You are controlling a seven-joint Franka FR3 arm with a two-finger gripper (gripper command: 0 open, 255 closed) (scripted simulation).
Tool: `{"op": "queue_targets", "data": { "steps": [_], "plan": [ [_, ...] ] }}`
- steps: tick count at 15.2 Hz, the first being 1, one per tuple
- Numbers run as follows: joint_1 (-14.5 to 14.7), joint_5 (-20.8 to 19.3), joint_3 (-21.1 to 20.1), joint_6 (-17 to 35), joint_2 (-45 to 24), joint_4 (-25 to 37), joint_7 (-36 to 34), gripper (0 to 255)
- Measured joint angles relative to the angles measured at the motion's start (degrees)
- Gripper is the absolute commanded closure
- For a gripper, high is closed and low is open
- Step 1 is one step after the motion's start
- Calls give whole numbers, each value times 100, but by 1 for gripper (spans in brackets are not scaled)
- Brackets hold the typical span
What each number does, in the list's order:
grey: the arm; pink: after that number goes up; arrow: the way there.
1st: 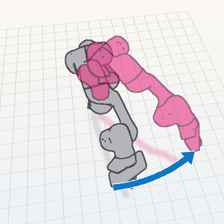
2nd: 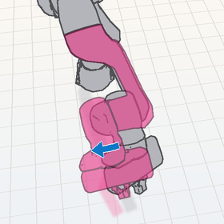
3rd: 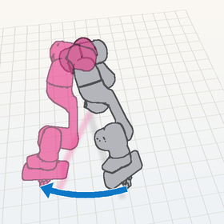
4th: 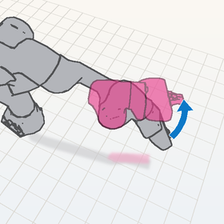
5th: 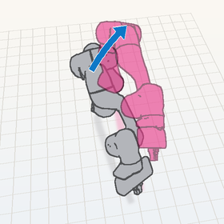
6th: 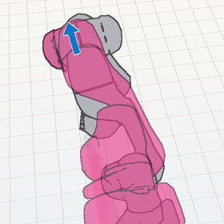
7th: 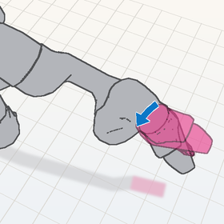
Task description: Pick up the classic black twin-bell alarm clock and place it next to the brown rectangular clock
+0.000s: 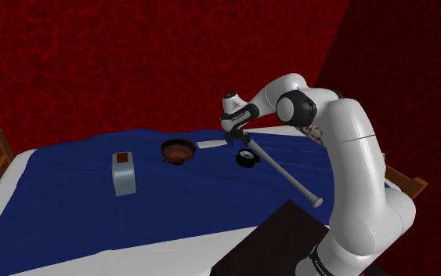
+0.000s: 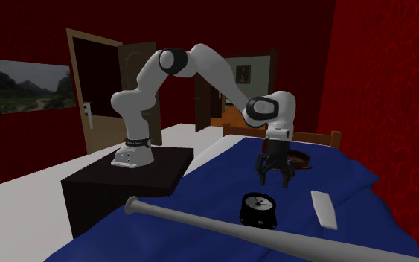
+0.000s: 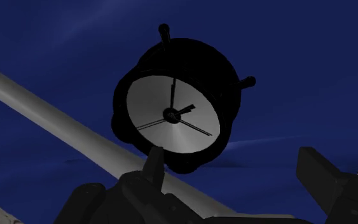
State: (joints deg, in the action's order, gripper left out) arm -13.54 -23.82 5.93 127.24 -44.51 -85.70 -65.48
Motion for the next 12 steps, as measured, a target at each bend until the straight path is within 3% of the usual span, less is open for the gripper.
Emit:
{"op": "queue_targets", "data": {
  "steps": [12],
  "plan": [
    [-115, -43, 71, 320, -417, 126, -51, 0]
  ]
}}
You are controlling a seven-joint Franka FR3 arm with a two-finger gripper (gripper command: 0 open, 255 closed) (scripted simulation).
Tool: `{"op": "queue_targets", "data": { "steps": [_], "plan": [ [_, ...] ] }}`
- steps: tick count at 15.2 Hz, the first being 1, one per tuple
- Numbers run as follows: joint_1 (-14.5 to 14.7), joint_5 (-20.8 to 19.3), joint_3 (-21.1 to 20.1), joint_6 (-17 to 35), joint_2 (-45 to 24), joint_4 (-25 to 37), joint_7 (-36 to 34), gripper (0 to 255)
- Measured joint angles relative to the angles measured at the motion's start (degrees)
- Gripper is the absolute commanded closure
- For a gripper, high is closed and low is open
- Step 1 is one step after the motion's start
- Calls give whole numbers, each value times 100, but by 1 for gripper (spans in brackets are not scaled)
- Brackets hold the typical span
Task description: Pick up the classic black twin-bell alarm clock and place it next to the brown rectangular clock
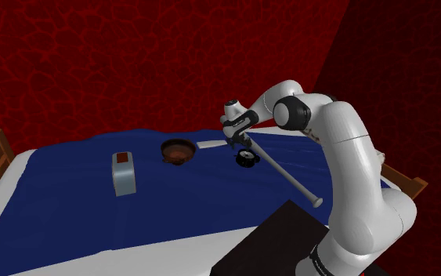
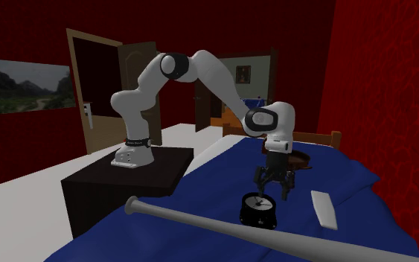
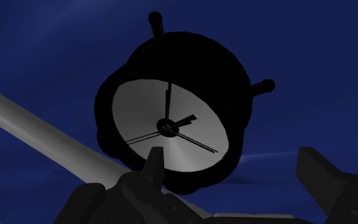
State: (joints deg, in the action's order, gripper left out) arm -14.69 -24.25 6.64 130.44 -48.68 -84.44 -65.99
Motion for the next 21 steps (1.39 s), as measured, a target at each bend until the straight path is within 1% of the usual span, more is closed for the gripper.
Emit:
{"op": "queue_targets", "data": {
  "steps": [1, 2, 12, 21],
  "plan": [
    [0, 0, 0, 0, 0, 0, 0, 0],
    [0, 0, 0, 0, -1, 0, 0, 255],
    [-1, 0, 0, 1, 0, 2, 0, 255],
    [4, 42, -25, -310, 446, -115, 146, 255]
  ]
}}
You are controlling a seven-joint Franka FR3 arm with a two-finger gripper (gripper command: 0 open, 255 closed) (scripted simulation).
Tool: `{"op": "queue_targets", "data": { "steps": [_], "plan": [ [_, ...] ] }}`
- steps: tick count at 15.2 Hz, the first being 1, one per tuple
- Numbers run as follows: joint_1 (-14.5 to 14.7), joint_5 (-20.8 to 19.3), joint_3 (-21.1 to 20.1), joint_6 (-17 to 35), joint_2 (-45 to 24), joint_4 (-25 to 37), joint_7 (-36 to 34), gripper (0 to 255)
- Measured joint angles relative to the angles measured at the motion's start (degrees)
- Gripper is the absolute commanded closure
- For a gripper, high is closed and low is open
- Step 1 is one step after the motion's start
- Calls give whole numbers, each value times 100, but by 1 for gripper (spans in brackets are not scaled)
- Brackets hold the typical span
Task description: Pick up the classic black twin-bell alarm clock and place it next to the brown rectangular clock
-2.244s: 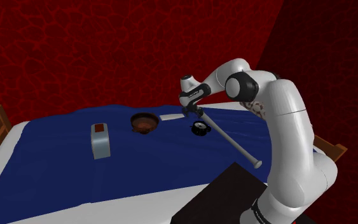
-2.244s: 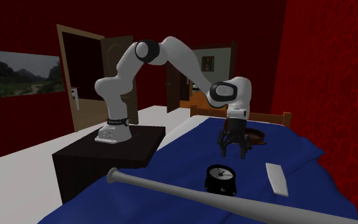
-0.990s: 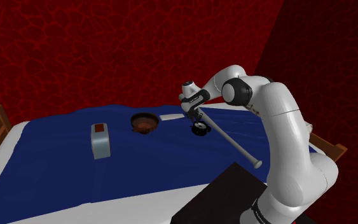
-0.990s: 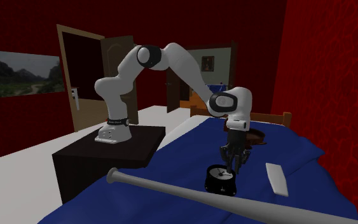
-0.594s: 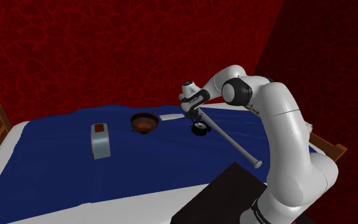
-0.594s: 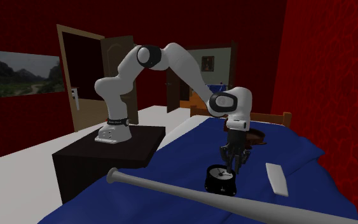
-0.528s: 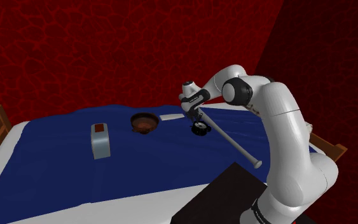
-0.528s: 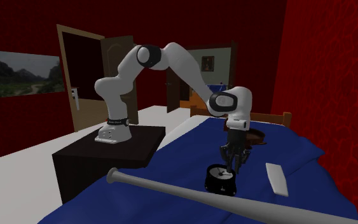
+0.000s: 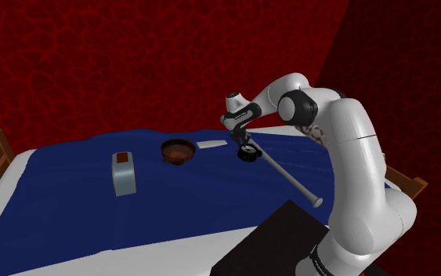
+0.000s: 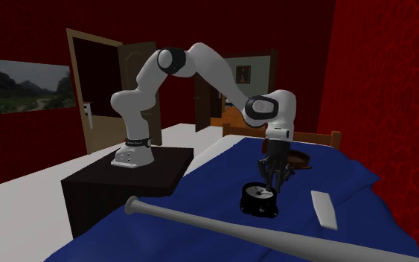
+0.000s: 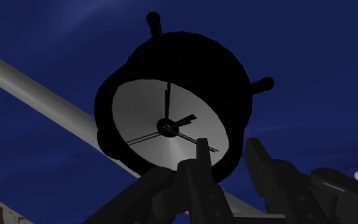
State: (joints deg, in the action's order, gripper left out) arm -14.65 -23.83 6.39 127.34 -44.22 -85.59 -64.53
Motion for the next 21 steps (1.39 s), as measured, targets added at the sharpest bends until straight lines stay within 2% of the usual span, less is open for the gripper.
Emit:
{"op": "queue_targets", "data": {
  "steps": [21],
  "plan": [
    [14, 145, -55, -1016, 866, 218, 439, 255]
  ]
}}
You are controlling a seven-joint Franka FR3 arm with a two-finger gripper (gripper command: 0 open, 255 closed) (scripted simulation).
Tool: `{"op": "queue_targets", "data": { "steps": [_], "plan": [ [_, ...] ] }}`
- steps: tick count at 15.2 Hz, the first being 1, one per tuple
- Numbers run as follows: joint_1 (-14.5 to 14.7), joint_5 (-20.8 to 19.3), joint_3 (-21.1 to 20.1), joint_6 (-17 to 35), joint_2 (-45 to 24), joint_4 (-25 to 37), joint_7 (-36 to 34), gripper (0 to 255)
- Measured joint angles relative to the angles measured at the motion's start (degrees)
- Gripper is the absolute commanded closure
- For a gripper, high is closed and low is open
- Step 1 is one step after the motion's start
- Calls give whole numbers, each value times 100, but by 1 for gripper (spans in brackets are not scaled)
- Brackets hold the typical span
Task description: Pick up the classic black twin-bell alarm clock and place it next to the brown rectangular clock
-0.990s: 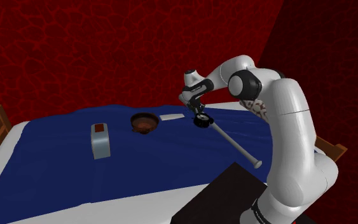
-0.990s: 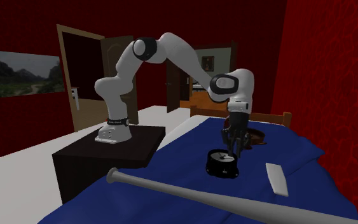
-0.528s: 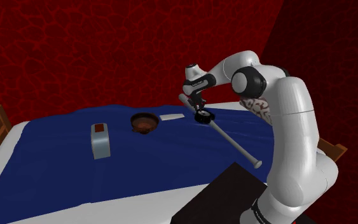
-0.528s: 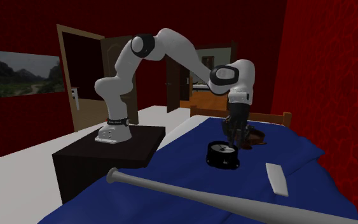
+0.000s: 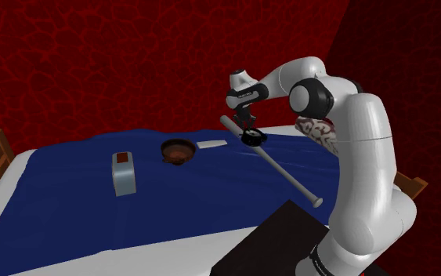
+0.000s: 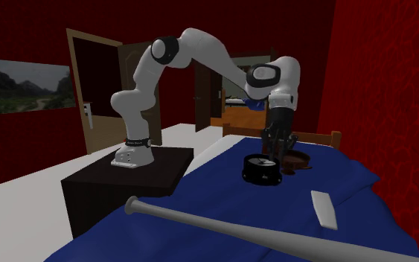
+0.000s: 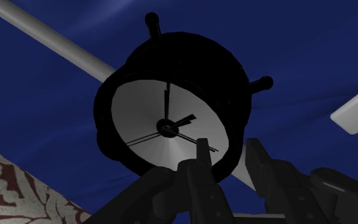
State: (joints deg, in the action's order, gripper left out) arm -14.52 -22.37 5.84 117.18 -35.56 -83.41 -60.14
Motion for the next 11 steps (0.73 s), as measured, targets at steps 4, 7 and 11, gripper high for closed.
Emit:
{"op": "queue_targets", "data": {
  "steps": [4, 7, 11],
  "plan": [
    [7, 26, -7, -208, 116, 104, 80, 255],
    [10, 49, -12, -386, 180, 228, 150, 255],
    [98, 42, -35, -520, 355, 152, 91, 255]
  ]
}}
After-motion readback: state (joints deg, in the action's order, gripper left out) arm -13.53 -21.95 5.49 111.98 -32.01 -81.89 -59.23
